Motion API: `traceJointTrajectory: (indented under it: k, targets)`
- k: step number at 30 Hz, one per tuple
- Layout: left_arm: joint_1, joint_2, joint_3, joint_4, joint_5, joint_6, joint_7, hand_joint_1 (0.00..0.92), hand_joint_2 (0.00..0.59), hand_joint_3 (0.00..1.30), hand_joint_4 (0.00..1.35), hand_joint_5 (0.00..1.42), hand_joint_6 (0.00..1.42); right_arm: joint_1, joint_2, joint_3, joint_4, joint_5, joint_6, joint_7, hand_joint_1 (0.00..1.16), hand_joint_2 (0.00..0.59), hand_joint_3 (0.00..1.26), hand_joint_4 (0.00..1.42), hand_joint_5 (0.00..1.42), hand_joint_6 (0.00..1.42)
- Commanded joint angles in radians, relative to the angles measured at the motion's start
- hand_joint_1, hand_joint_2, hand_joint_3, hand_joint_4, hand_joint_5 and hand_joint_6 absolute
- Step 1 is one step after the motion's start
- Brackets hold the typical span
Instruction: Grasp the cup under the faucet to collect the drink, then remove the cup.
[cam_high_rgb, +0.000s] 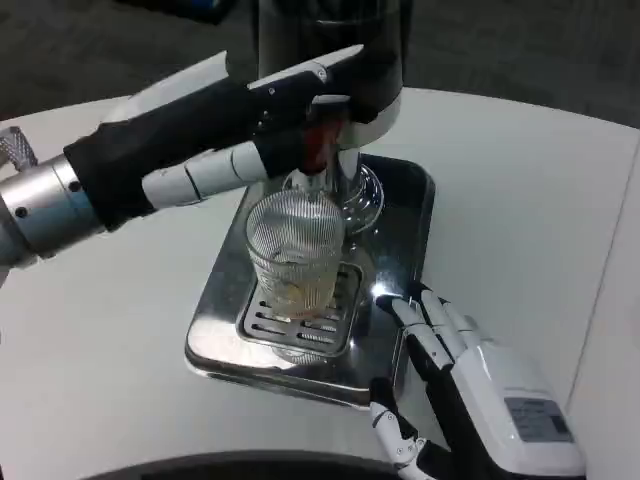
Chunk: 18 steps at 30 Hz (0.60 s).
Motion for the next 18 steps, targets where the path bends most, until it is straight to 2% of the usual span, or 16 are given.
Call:
traceJointTrajectory:
  k: [1,13,18]
  targets:
    - [0.005,0.033,-0.037,-0.015,0.054,-0.091,-0.009,0.000,0.093,0.04,0.00,0.11,0.08,0.010,0.005,0.001,-0.005,0.008,0.008,0.009,0.25,0.561,0.11,0.01,0.05,0.13]
    - [0.021,0.066,-0.062,-0.054,0.100,-0.197,0.034,0.000,0.095,0.03,0.00,0.10,0.07,0.011,0.010,0.005,-0.004,0.008,0.011,0.009,0.24,0.563,0.11,0.00,0.05,0.14]
    - [0.028,0.081,-0.067,-0.065,0.133,-0.236,0.060,0.000,0.096,0.02,0.00,0.10,0.07,0.013,0.025,0.000,-0.007,0.033,0.017,0.010,0.25,0.559,0.10,0.00,0.05,0.14]
